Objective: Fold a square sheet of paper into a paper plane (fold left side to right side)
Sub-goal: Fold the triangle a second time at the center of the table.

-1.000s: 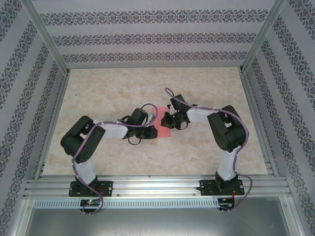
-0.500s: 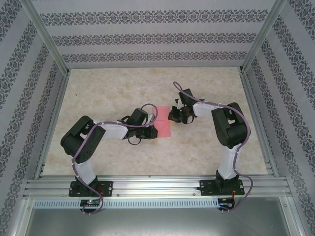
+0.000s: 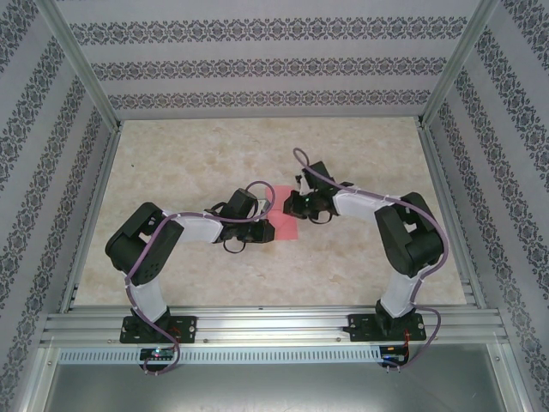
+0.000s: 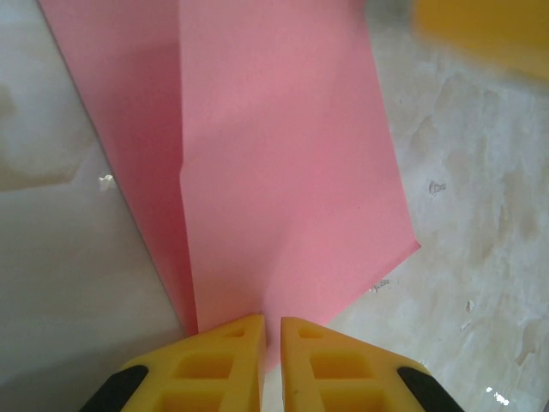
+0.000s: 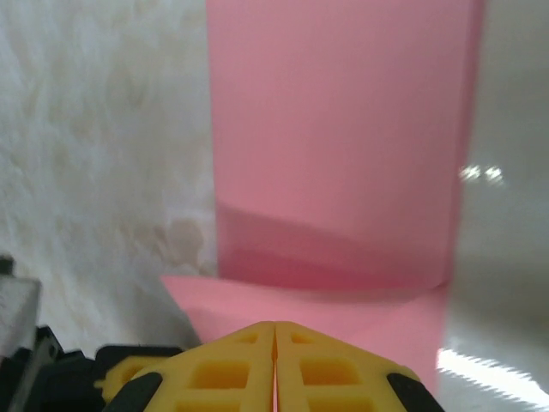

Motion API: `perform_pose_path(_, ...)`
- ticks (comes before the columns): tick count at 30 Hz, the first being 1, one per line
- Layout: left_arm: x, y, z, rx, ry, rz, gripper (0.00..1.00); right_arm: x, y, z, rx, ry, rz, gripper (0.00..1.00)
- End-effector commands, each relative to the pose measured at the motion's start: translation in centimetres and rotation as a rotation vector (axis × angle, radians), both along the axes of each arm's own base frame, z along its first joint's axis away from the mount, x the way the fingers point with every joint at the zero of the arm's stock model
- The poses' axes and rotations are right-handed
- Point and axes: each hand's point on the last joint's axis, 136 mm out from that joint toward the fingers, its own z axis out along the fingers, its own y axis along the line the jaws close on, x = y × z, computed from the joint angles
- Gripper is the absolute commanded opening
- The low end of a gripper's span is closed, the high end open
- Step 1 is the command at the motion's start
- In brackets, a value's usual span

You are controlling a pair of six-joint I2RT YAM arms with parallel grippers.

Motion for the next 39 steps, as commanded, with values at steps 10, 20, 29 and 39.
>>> perform_pose_path(10,-3.1,2.9,-3.7,0.138,0.120,0.021,0.17,-0.6,0.1,-4.8,-0.107,0.082,0.000,0.09)
perform_pose_path(20,-5.0,4.7,-4.0,0.159,0.150,0.053,0.18,-1.3,-1.2,-6.5,-0.160,0.133,-0.013,0.09)
perform_pose_path(29,-4.3,4.2,-0.7,0.092,0.098,0.066,0.19,-1.2,-0.6,-6.0,-0.133,0.123,-0.003,0.09)
perform_pose_path(39,-0.2,1.2,3.2,-0.043,0.049,0.058,0.19,-1.3,-0.3,-5.7,-0.121,0.120,0.001,0.09)
